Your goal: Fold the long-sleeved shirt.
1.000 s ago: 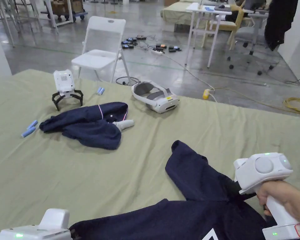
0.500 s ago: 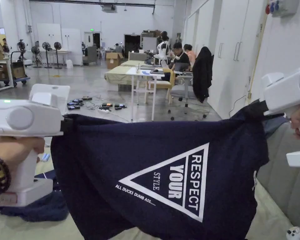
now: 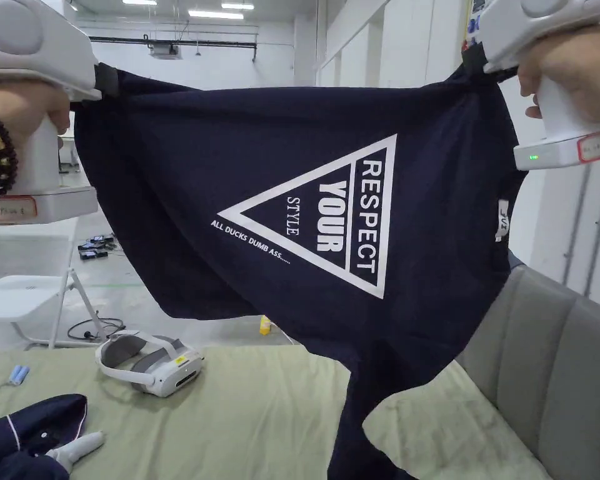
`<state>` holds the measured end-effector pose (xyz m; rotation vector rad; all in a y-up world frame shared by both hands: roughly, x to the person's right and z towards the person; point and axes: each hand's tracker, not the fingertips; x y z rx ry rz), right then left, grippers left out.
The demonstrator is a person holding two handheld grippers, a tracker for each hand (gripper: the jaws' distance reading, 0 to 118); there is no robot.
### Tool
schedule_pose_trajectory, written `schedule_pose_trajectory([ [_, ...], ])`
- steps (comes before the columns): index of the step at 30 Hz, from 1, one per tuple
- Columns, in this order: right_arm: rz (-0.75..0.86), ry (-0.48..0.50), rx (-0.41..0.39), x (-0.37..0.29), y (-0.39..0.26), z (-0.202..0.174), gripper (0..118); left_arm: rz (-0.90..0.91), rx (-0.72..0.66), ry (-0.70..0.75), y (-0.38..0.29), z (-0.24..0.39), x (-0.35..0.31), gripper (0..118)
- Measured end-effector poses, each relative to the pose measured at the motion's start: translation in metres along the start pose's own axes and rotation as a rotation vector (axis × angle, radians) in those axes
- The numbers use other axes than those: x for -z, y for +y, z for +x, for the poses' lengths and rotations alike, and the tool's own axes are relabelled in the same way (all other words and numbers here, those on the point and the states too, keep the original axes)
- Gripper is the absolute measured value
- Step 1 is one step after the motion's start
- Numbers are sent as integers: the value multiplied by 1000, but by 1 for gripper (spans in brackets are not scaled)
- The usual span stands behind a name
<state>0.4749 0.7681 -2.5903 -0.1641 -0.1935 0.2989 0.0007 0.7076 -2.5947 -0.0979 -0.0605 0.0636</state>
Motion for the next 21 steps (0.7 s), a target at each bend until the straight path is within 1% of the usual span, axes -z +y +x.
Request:
schedule_pose_trajectory([
  [1,13,-7,6,-3,1,-1,5,0,18,9,3,2,1,8],
  [4,41,-18,22,-4,11,-1,5,-16,18,25,10,5,8,8],
  [5,54,-16,38,2,14,2,5,-11,11,24,8,2,9,8],
  [9,54,-19,-9,0,4,-10,5,-11,-1,33,-3,0,12,8],
  [12,32,3,-3,7,-18,-18,5,-45,25,38,-26,-1,17,8],
  [13,6,18,3,25,-25,-21,5,-58,25,40,-38,-3,18,8],
  [15,-44,51,10,32,-53,-29,5,-86,30,35,-63,-3,21,8],
  [16,-86,62,-7,36,-69,-35,5,-117,36,42,-79,-5,23,8],
  [18,-146,97,-11,49,-109,-45,5,-171,24,36,-115,-10,28,8],
  [21,-241,128,10,57,-173,-66,5,-258,33,37,-169,-16,35,8],
])
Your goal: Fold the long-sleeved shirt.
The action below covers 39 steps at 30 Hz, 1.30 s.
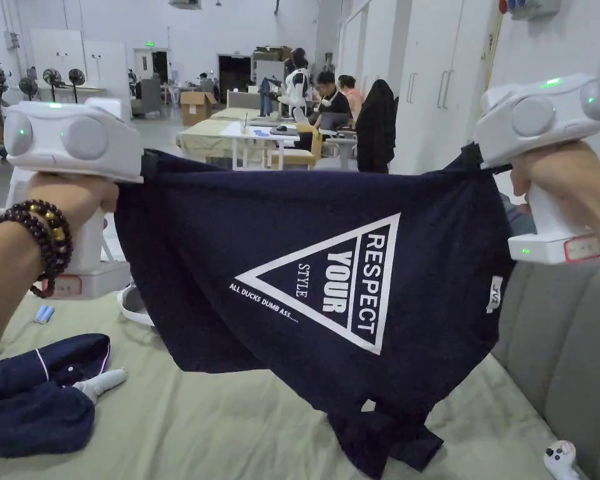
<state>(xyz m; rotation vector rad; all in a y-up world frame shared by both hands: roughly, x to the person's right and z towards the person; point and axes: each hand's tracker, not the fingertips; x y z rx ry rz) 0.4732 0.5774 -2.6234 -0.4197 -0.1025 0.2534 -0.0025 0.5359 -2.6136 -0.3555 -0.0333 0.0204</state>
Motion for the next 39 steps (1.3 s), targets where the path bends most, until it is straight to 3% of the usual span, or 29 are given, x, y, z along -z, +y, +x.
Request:
schedule_pose_trajectory([
  [7,-92,86,-8,34,-80,-29,5,-106,-56,8,-80,-12,6,8],
  [10,-72,121,-27,-7,-91,-37,6,-104,-47,11,-94,-22,-16,8],
  [15,-50,245,-160,-79,-116,-38,6,-80,-61,26,-137,-36,-88,8],
  [22,-120,394,-140,-185,-228,-38,6,-232,-46,22,-257,-50,-200,8],
  [28,-422,481,-188,-216,-381,-56,6,-495,33,-27,-385,-55,-256,8],
  [31,-637,550,-254,-216,-454,-71,6,-653,73,-60,-437,-52,-259,8],
  [35,-851,644,-380,-229,-526,-101,6,-791,91,-90,-475,-49,-263,8],
  [39,-969,719,-378,-236,-550,-110,6,-860,152,-99,-482,-44,-269,8],
])
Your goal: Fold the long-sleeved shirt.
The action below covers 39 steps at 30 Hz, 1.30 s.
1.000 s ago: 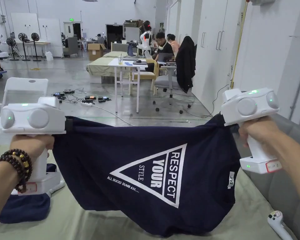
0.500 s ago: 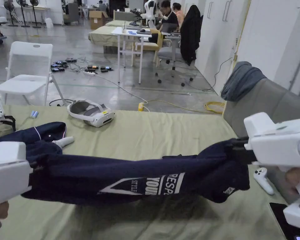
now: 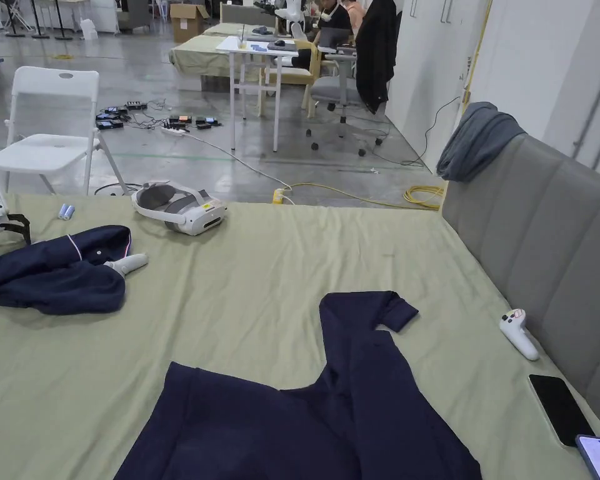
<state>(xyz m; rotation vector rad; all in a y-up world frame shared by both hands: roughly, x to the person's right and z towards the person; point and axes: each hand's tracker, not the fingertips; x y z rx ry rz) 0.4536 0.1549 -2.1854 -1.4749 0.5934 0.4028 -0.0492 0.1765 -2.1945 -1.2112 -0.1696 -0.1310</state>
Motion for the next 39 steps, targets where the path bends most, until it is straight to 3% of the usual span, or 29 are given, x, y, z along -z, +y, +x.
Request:
schedule_pose_trajectory([
  [2,28,-32,-9,2,-1,-4,7,4,-5,-6,1,-2,-1,9],
  [4,47,-46,37,2,3,4,8,-1,-35,-22,-1,-22,29,10],
  [5,77,-72,51,-3,3,1,23,35,-60,-25,3,-25,26,27],
  [6,111,-99,60,-6,4,2,46,59,-78,-31,5,-26,24,53],
  [7,149,-143,79,-11,4,5,73,98,-114,-44,6,5,-36,86],
  [8,185,-155,110,-17,6,9,104,129,-144,-56,11,6,-51,110],
  [9,217,-151,134,-26,9,13,112,159,-164,-67,17,8,-65,109],
  [10,264,-141,166,-38,12,18,111,208,-181,-86,26,9,-84,106],
  [11,310,-129,213,-49,18,25,111,245,-202,-110,36,-23,-42,103],
  [13,366,-131,282,-67,30,39,100,286,-221,-111,58,-22,-56,92],
  [14,400,-136,300,-75,37,46,65,331,-221,-103,72,-20,-62,61],
  [15,438,-151,311,-81,43,50,23,353,-203,-106,82,-19,-62,20],
  [16,464,-186,317,-83,55,56,0,369,-178,-81,97,-17,-60,6],
  [17,487,-197,339,-84,66,64,0,390,-162,-30,112,-14,-54,4],
  [21,508,-207,346,-94,118,98,0,398,-102,-62,158,-3,-24,4],
  [26,601,-250,413,-115,233,177,1,410,-89,-84,208,8,16,4],
  [28,616,-257,465,-110,285,215,18,408,-89,-84,194,8,4,4],
  [31,587,-278,514,-84,359,268,78,421,-104,-88,220,14,22,4],
  [32,570,-290,513,-69,380,284,87,427,-108,-95,216,14,20,4],
  [35,496,-354,568,-25,423,320,95,430,-124,-116,234,20,41,4],
  [39,371,-329,626,21,436,327,83,419,-133,-126,219,8,55,4],
])
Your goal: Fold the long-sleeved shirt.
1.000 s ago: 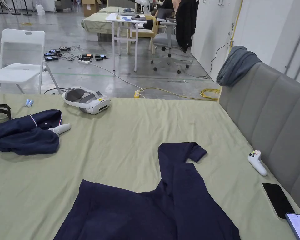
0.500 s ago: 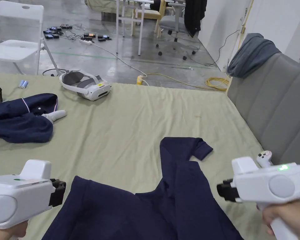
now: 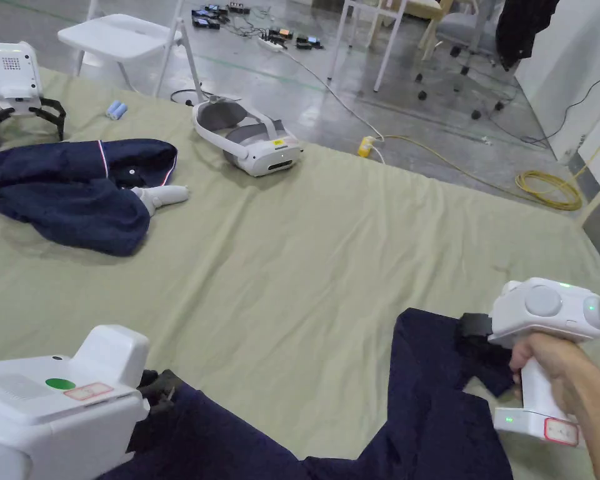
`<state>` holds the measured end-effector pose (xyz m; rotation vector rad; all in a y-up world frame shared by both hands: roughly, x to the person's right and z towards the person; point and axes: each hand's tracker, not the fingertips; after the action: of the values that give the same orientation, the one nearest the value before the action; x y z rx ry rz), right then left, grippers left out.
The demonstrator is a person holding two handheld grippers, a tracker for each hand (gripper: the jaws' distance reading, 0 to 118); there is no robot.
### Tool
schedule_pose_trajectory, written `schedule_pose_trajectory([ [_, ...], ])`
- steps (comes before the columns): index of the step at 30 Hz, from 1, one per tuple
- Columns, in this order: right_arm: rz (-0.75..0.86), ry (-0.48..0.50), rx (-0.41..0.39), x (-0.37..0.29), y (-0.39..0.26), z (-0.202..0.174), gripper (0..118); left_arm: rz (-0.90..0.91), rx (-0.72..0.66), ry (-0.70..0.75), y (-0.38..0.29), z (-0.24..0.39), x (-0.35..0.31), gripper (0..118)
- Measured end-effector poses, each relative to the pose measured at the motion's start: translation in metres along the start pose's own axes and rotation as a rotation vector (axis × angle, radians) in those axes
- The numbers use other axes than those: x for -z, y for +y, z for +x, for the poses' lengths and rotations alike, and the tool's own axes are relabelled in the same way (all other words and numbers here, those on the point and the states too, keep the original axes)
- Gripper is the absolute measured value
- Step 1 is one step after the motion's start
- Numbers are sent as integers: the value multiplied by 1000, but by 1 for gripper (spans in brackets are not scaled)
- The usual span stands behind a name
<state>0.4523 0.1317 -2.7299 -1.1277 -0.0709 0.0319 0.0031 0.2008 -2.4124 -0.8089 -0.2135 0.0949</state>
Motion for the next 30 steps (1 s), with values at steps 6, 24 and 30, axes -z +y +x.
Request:
schedule_pose_trajectory([
  [6,118,71,-14,-22,4,-1,4,-28,-16,24,-18,-14,-12,4],
  [24,347,116,-99,-263,-317,3,4,69,39,-40,-46,17,-118,4],
  [30,-8,124,-95,-169,-388,-26,4,74,56,-22,-52,24,-141,4],
])
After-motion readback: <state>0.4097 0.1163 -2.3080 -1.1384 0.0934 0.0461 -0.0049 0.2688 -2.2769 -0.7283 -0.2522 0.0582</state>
